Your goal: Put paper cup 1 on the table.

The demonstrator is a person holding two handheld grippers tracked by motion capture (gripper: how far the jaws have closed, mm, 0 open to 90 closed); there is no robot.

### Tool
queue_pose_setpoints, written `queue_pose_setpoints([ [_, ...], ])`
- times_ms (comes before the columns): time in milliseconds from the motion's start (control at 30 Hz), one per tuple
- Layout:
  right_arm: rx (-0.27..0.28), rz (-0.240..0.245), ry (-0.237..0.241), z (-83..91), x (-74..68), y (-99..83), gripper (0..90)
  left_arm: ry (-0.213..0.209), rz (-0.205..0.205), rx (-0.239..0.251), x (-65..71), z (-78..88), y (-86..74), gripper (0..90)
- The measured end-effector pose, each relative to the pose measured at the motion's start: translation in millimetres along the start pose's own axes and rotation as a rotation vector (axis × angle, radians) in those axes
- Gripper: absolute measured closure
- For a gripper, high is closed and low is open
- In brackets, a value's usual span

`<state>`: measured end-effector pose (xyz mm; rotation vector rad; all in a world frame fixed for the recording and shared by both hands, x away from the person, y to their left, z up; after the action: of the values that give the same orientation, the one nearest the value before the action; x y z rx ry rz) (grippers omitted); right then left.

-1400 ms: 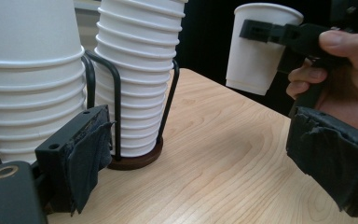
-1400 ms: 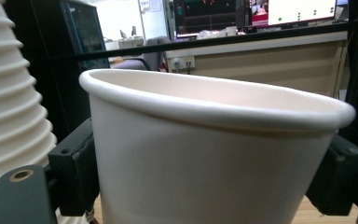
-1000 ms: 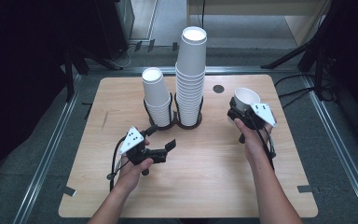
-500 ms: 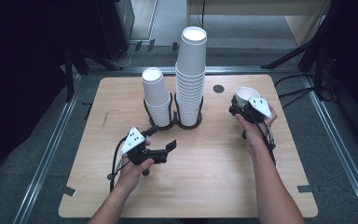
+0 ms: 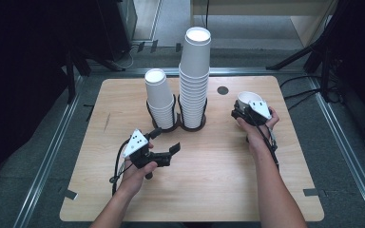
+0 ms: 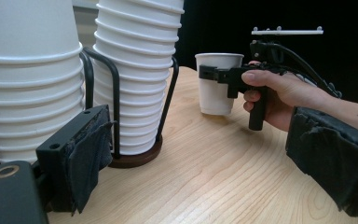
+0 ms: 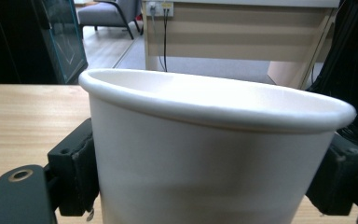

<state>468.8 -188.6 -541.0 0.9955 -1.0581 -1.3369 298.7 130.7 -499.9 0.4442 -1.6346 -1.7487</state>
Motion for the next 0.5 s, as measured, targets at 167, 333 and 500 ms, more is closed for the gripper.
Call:
queue_pose_setpoints([
  [167,-0.002,-0.003,0.005,0.3,-0.1,-0.2,14.0,-0.009,0.003,-0.002,1.7,0.0,-0.1,7.6],
  [333,-0.007,0.024,0.015,2.4,-1.9,-0.5,13.8,-0.008,0.000,-0.004,2.3,-0.7,-0.3,7.6],
  [500,-0.014,0.029,0.018,4.5,-2.7,-1.0,13.5,-0.015,0.001,-0.008,3.3,-0.8,-0.4,7.6],
])
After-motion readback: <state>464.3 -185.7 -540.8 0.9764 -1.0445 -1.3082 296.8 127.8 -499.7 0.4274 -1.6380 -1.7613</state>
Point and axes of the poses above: each handheld gripper's, and its own axes: z roughly backward along the jaws, y roughly out of its top, x roughly to its right, the point moved 4 cm from there along -z, roughly forward along the jaws, and after that the axes turned 4 degrees about -y, right-handed, at the moved point
